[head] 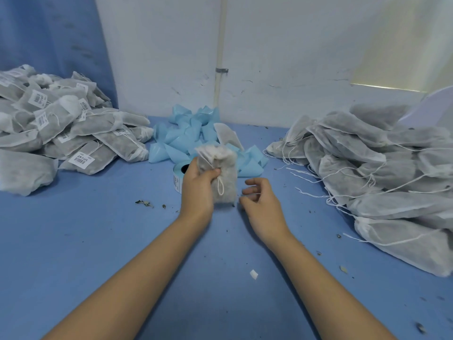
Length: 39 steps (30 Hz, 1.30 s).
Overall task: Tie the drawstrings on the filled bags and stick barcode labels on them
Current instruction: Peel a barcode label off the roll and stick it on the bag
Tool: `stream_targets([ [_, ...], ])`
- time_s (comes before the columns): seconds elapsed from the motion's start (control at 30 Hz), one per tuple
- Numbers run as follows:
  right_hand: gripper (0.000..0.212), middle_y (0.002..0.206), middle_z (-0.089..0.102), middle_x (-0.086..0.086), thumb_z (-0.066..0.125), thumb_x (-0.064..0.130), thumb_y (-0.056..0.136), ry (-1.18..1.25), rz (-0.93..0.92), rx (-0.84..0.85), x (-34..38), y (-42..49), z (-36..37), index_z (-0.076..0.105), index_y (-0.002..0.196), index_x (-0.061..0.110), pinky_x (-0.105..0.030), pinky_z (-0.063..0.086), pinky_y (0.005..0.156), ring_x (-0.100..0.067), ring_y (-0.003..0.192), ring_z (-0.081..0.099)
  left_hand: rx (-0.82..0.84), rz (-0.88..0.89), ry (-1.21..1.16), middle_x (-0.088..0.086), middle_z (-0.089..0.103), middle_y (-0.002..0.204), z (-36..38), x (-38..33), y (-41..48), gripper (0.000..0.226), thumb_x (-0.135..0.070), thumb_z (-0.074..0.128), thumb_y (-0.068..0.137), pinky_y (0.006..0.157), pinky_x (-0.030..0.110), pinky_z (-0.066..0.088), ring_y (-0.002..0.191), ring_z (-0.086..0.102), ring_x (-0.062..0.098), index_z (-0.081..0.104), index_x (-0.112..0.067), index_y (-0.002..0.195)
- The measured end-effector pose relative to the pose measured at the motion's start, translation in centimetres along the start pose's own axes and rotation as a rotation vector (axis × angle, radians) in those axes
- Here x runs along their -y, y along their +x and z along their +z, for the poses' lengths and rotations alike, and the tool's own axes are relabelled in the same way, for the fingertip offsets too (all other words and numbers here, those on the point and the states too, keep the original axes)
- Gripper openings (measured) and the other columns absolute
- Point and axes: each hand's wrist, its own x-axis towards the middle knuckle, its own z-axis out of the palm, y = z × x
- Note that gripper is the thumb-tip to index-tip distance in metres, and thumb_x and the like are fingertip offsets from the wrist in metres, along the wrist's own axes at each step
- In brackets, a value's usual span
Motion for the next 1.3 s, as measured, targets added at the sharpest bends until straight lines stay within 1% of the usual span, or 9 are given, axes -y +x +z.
stream_targets([
  [0.13, 0.047, 0.103, 0.053, -0.001, 0.058, 0.005, 0.083, -0.156, -0.068, 0.060, 0.0, 0.0, 0.2, 0.047, 0.126, 0.021, -0.011, 0.037, 0.070, -0.008, 0.080, 0.054, 0.099, 0.166, 0.325, -0.008, 0.058, 0.085, -2.4, -0.2, 0.0, 0.022, -0.012, 0.046, 0.058, 0.077, 0.018, 0.040, 0.083, 0.053, 0.006, 0.059, -0.021, 0.073],
  [0.27, 0.048, 0.111, 0.052, -0.003, 0.057, 0.005, 0.085, -0.165, -0.075, 0.074, 0.1, -0.3, 0.1, 0.046, 0.130, 0.019, -0.013, 0.038, 0.073, -0.010, 0.085, 0.053, 0.134, 0.245, 0.624, -0.011, 0.061, 0.103, -3.9, 0.2, 0.1, 0.042, -0.020, 0.039, 0.069, 0.086, 0.032, 0.045, 0.099, 0.056, 0.014, 0.071, -0.007, 0.093],
  [0.4, 0.048, 0.117, 0.050, -0.005, 0.057, 0.005, 0.086, -0.178, -0.099, 0.089, 0.3, -0.6, 0.0, 0.046, 0.131, 0.018, -0.020, 0.040, 0.082, -0.012, 0.089, 0.054, 0.219, 0.228, 0.690, -0.013, 0.058, 0.091, -3.9, -0.1, -0.3, 0.031, -0.024, 0.038, 0.072, 0.081, 0.034, 0.043, 0.091, 0.056, 0.019, 0.065, -0.015, 0.082],
  [0.53, 0.045, 0.122, 0.052, -0.002, 0.058, 0.007, 0.087, -0.228, -0.094, 0.083, 0.1, -0.6, 0.1, 0.047, 0.130, 0.013, -0.014, 0.037, 0.082, -0.010, 0.098, 0.053, 0.276, 0.279, 0.839, -0.005, 0.060, 0.103, -4.0, 0.5, -0.3, 0.046, -0.029, 0.033, 0.079, 0.084, 0.039, 0.044, 0.095, 0.056, 0.020, 0.067, -0.008, 0.101],
  [0.67, 0.047, 0.131, 0.055, 0.005, 0.058, 0.007, 0.090, -0.203, -0.107, 0.128, 0.0, -0.6, -0.2, 0.049, 0.134, 0.017, -0.014, 0.037, 0.091, -0.003, 0.106, 0.050, 0.240, 0.082, 0.635, 0.001, 0.050, 0.073, -3.8, 0.3, -0.4, 0.012, -0.014, 0.045, 0.066, 0.072, 0.037, 0.036, 0.073, 0.046, 0.020, 0.053, -0.006, 0.063],
  [0.77, 0.051, 0.129, 0.057, 0.008, 0.058, 0.008, 0.091, -0.168, -0.083, 0.151, -0.1, -0.5, -0.4, 0.047, 0.139, 0.021, -0.021, 0.039, 0.101, -0.002, 0.111, 0.053, 0.278, -0.084, 0.384, 0.006, 0.049, 0.066, -4.0, 0.0, -0.2, 0.020, -0.008, 0.043, 0.050, 0.066, 0.027, 0.036, 0.067, 0.046, 0.016, 0.052, 0.003, 0.063],
  [0.83, 0.050, 0.128, 0.060, 0.006, 0.058, 0.006, 0.091, -0.110, -0.078, 0.158, -0.2, -0.4, -0.4, 0.049, 0.138, 0.019, -0.011, 0.039, 0.095, -0.006, 0.114, 0.057, 0.302, -0.113, 0.326, 0.000, 0.056, 0.064, -4.1, -0.3, -0.4, 0.020, -0.006, 0.044, 0.049, 0.062, 0.020, 0.041, 0.064, 0.052, 0.010, 0.060, -0.006, 0.061],
  [1.0, 0.041, 0.119, 0.062, 0.018, 0.056, 0.000, 0.091, 0.076, -0.108, 0.197, 0.0, -0.5, -0.6, 0.059, 0.126, 0.020, -0.004, 0.041, 0.086, 0.013, 0.109, 0.055, 0.415, -0.086, 0.328, 0.017, 0.055, 0.088, -4.2, 0.2, -0.3, 0.047, -0.004, 0.045, 0.051, 0.083, 0.035, 0.039, 0.087, 0.051, 0.025, 0.056, 0.021, 0.089],
  [1.3, 0.009, 0.084, 0.073, 0.010, 0.064, 0.012, 0.090, 0.257, 0.000, 0.054, 0.0, -0.4, -0.5, 0.070, 0.091, 0.018, -0.011, 0.046, 0.071, 0.002, 0.076, 0.064, 0.415, -0.114, 0.292, 0.025, 0.065, 0.110, -3.7, 0.2, -0.6, 0.054, -0.004, 0.046, 0.052, 0.099, 0.041, 0.044, 0.106, 0.059, 0.034, 0.065, 0.005, 0.101],
])
